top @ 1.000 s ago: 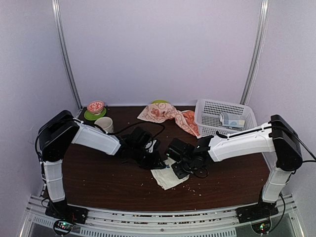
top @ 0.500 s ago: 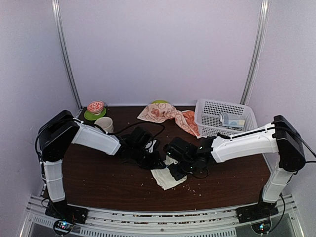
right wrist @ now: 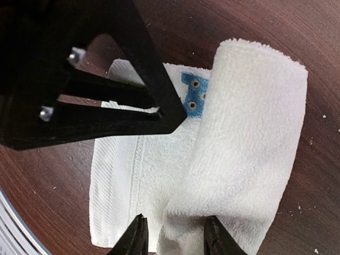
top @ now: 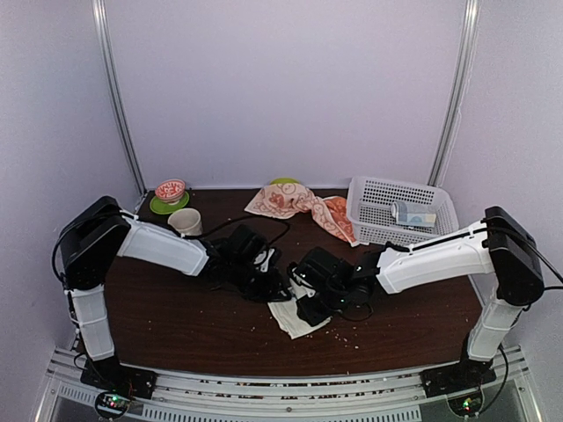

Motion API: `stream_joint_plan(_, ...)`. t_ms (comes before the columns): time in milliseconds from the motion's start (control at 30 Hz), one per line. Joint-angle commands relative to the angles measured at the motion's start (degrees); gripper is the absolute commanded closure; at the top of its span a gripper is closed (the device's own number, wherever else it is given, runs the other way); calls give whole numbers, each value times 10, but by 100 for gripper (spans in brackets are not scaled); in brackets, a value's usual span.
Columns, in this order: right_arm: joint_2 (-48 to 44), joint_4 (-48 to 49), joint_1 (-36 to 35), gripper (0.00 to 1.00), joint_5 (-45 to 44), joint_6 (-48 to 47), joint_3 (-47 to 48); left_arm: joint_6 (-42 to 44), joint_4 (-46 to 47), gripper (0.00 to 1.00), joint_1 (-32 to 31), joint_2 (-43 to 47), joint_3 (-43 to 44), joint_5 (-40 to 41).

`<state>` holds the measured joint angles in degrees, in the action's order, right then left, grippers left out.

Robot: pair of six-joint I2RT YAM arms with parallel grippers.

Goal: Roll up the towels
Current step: Roll the towel at the center of the board.

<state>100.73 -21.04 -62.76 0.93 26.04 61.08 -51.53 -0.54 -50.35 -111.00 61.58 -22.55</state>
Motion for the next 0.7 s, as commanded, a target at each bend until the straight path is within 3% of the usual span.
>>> stream_joint_plan(0,14,17,2,62,19,-1,-16,26,-30,75,0,50,-8,17)
stream_joint_plan(233,21,35,10,58,39,0,-25,28,-28,73,0,86,-1,11)
stream_joint_plan(667,22,46,19,56,53,1,-34,-1,49,74,0,23,42,-25)
